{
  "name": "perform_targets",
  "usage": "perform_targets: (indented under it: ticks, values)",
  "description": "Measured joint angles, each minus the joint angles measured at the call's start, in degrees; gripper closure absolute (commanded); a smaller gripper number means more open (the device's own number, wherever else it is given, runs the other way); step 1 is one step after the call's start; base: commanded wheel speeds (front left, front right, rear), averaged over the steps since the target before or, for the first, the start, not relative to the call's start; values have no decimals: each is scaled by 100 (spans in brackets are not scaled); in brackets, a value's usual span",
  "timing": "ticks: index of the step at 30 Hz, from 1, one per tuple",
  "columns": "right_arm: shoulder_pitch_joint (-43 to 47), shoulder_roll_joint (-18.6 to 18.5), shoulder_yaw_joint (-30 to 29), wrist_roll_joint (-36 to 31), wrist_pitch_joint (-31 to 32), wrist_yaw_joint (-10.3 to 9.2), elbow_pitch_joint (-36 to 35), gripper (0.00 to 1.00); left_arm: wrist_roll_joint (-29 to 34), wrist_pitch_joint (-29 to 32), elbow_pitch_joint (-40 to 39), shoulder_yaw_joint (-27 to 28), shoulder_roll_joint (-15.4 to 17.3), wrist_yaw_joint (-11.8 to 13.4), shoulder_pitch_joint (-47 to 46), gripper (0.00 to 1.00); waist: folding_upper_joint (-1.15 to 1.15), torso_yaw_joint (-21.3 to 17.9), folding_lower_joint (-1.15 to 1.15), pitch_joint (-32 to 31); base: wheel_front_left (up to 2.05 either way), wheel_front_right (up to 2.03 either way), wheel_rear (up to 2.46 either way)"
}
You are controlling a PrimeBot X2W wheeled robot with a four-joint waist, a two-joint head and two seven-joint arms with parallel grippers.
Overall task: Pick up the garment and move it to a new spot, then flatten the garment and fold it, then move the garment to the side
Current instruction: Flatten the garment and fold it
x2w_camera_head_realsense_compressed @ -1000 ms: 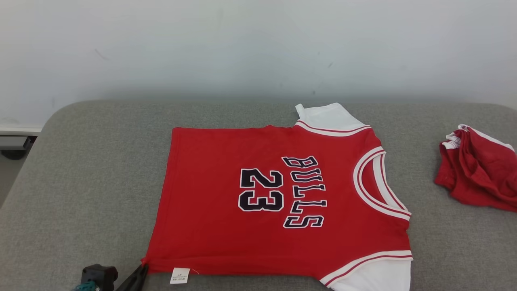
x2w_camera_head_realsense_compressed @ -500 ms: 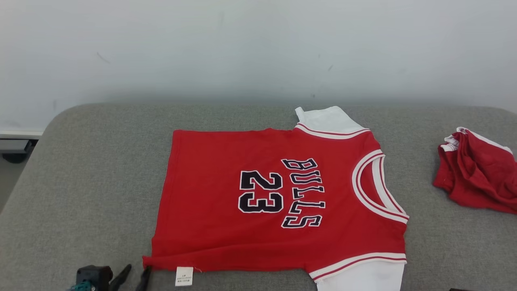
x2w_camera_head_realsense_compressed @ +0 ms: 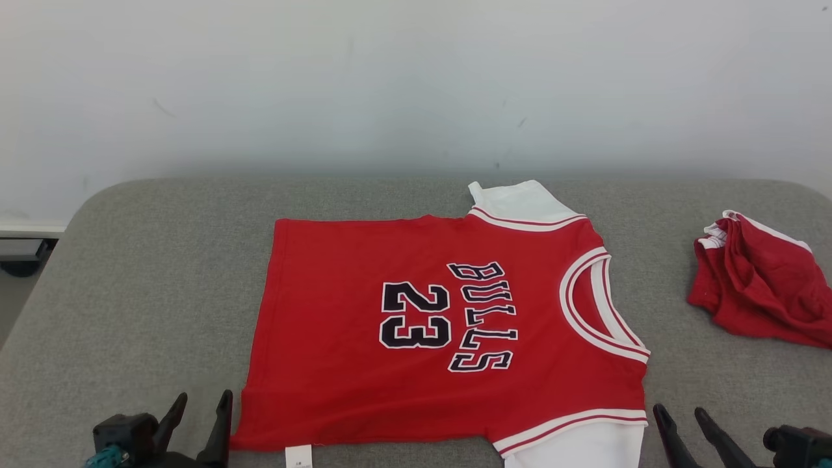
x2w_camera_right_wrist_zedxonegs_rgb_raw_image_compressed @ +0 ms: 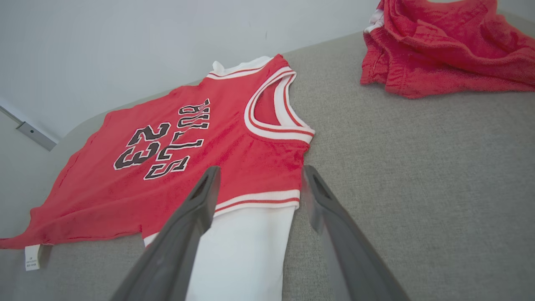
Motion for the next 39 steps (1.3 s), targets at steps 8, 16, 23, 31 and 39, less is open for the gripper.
perform_targets:
  ticks: [8,16,23,31,39]
  values:
    - [-311,-16,-19,-452,-437,-23,-335,0,65,-57,-648,188,-104,213,119,0,0,-16,0,-63,0,0,0]
    - [-350,-9,-136,-958,-834,-77,-506,0,89,-86,-1178,509,-119,347,416,0,0,-111,0,-77,0,0,0]
    - [-199,25,-448,-1213,-978,-119,-531,0,303,-92,-1563,887,-30,442,929,0,0,-259,0,-87,0,0,0]
    - [182,261,-845,-1360,-1034,-124,-583,0,554,-92,-1985,1115,-113,449,1170,0,0,-271,0,-90,0,0,0]
    - [184,388,-921,-1683,-1076,-124,-673,0,987,-92,-2135,1423,-277,449,1388,0,0,-239,0,-77,0,0,0]
